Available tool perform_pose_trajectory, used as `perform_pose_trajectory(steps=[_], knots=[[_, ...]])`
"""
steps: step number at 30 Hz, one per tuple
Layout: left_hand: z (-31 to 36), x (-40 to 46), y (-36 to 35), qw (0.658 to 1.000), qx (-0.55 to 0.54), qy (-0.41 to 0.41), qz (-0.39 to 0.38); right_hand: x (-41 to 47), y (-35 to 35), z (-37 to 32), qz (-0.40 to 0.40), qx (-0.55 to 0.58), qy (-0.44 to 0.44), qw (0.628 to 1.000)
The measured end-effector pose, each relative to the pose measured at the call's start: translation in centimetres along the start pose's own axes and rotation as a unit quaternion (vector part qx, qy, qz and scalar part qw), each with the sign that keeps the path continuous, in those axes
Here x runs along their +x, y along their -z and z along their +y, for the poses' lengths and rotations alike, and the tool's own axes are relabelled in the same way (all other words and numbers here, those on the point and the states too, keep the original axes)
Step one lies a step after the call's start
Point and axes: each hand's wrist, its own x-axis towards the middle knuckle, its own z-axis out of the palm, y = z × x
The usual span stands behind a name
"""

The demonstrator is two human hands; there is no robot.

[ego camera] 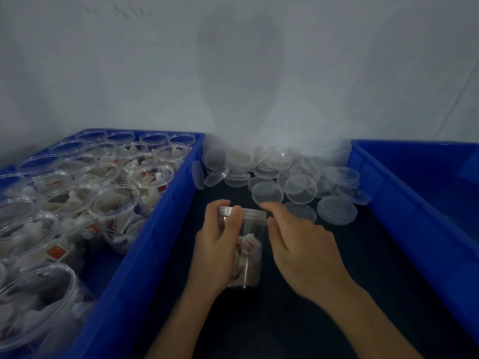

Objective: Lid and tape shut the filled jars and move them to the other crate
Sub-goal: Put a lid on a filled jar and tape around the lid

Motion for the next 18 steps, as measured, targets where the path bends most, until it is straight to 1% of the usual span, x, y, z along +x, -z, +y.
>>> perform_pose_trajectory(steps=[3, 7, 11, 14, 18], knots=[[0.2, 0.2, 0.2, 1.0, 0.015, -0.003, 0.001, 0.1, 0.3, 1.2, -0.026, 0.04, -0.004, 0.999], [0.6, 0.9, -0.1, 0.999, 0.029, 0.005, -0.021, 0.4, 1.1, 2.6, -0.032, 0.02, -0.006, 0.999], [0.6, 1.5, -0.6, 0.998, 0.001, 0.028, -0.048, 0.4, 1.0, 3.4, -0.049, 0.011, -0.02, 0.999], [0.7, 1.6, -0.8, 0.997, -0.038, 0.031, -0.065, 0.4, 0.9, 3.8, -0.066, 0.014, -0.025, 0.997], [0.5, 1.3, -1.1, 0.994, -0.072, 0.045, -0.07, 0.4, 0.6, 3.8, -0.079, 0.055, -0.034, 0.995]])
